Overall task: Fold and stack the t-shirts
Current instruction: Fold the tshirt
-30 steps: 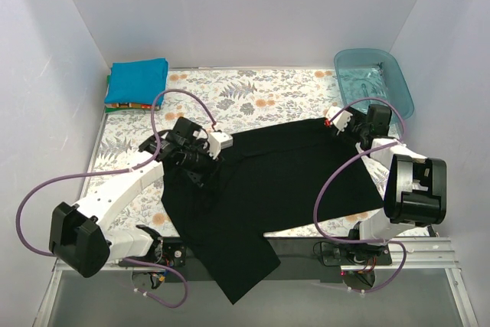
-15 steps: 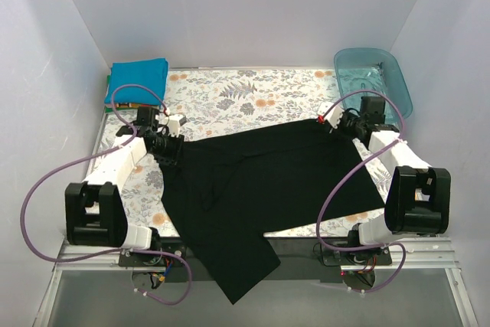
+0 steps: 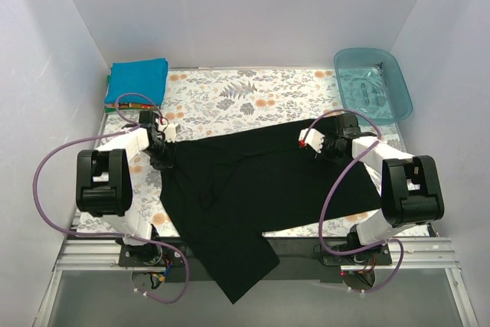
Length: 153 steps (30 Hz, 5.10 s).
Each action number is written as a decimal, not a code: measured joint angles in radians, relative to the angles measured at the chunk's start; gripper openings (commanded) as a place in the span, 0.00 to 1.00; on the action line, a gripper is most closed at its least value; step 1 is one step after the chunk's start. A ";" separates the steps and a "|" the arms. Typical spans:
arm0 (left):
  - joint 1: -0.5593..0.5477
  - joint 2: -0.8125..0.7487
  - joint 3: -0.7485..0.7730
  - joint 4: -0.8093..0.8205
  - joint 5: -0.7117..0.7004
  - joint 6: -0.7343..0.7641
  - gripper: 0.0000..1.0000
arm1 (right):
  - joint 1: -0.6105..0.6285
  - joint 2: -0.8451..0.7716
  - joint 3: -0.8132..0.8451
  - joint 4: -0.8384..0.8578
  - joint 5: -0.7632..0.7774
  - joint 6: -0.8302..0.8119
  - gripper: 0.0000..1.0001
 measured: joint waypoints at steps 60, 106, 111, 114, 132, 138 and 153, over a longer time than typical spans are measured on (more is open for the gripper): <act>0.112 0.196 0.329 -0.040 0.119 0.190 0.43 | 0.005 0.416 0.606 -0.244 0.134 0.340 0.66; 0.159 0.134 0.164 -0.121 0.301 -0.032 0.40 | 0.662 0.897 1.151 0.293 -0.323 0.871 0.72; 0.159 0.149 0.159 -0.116 0.301 -0.033 0.39 | 0.661 0.899 1.150 0.309 -0.327 0.869 0.35; 0.159 0.150 0.159 -0.116 0.301 -0.033 0.37 | 0.661 0.898 1.144 0.314 -0.335 0.866 0.09; 0.159 0.147 0.159 -0.144 0.301 -0.031 0.08 | 0.659 0.708 0.965 0.343 -0.394 0.872 0.01; 0.159 0.145 0.159 -0.158 0.300 -0.021 0.09 | 0.658 0.703 0.963 0.334 -0.374 0.871 0.51; 0.159 0.142 0.147 -0.158 0.300 -0.016 0.09 | 0.652 0.910 1.137 0.338 -0.326 0.937 0.50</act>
